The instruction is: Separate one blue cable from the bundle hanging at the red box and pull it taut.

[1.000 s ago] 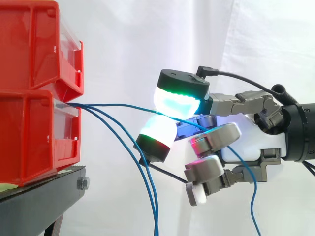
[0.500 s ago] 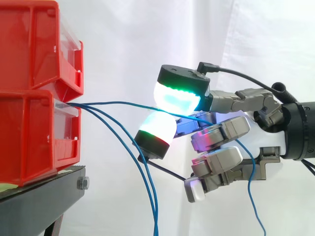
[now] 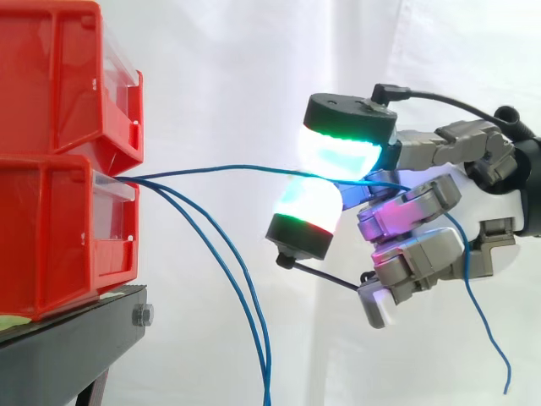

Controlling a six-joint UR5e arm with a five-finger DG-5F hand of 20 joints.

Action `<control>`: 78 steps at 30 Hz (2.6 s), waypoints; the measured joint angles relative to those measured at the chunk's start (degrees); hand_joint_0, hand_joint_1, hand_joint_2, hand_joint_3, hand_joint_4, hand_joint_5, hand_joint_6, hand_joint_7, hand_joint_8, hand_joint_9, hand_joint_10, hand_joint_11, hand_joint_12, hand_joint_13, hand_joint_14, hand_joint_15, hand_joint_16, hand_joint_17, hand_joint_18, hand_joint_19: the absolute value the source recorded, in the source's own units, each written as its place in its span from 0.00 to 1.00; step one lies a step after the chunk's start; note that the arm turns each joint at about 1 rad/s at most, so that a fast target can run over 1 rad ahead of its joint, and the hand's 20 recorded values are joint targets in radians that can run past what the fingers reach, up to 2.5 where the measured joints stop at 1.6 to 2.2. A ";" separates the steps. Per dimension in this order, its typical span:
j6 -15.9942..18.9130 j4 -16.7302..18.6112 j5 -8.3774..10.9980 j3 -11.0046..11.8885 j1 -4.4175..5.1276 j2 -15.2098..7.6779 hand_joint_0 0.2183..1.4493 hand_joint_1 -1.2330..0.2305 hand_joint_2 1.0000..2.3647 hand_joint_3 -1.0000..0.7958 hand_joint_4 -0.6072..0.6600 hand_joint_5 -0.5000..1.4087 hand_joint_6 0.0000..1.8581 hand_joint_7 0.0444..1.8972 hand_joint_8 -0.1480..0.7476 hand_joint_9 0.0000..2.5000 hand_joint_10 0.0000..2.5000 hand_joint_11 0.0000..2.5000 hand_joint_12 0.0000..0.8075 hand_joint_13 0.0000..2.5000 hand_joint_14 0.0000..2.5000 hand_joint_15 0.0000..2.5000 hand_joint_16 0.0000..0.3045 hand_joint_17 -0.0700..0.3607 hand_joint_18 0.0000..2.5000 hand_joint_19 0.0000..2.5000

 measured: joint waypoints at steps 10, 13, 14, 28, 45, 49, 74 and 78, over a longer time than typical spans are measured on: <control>-0.29 0.03 0.00 0.00 0.02 0.17 0.35 0.34 0.01 0.42 0.48 0.17 0.50 0.56 0.48 0.51 0.52 0.61 0.41 0.57 0.00 0.66 0.15 0.41 0.36 0.31; -0.15 0.58 0.11 0.00 0.02 0.17 0.35 0.34 0.01 0.42 0.48 0.17 0.50 0.56 0.49 0.51 0.53 0.61 0.41 0.57 0.00 0.66 0.15 0.41 0.36 0.31; -0.04 0.78 0.14 0.00 0.02 0.17 0.35 0.34 0.01 0.42 0.48 0.17 0.50 0.56 0.49 0.51 0.53 0.61 0.41 0.57 0.00 0.66 0.15 0.41 0.36 0.31; 0.19 1.70 0.16 -0.01 0.02 0.16 0.35 0.34 0.01 0.42 0.48 0.18 0.50 0.56 0.49 0.50 0.53 0.60 0.41 0.57 0.00 0.66 0.15 0.41 0.36 0.31; 0.18 1.64 0.27 -0.01 0.02 0.16 0.35 0.34 0.01 0.42 0.48 0.18 0.50 0.57 0.49 0.50 0.53 0.60 0.40 0.57 0.00 0.66 0.15 0.41 0.36 0.31; 0.18 1.62 0.27 -0.01 0.02 0.16 0.35 0.34 0.01 0.42 0.47 0.18 0.50 0.57 0.49 0.50 0.53 0.60 0.40 0.57 0.00 0.66 0.15 0.41 0.36 0.31; 0.18 1.60 0.27 -0.01 0.02 0.16 0.38 0.31 0.01 0.43 0.42 0.17 0.51 0.58 0.48 0.44 0.60 0.58 0.40 0.57 0.00 0.66 0.15 0.40 0.37 0.30; 0.18 1.60 0.27 -0.01 0.02 0.16 0.38 0.30 0.01 0.46 0.40 0.17 0.51 0.58 0.48 0.44 0.61 0.58 0.40 0.56 0.00 0.66 0.15 0.40 0.37 0.30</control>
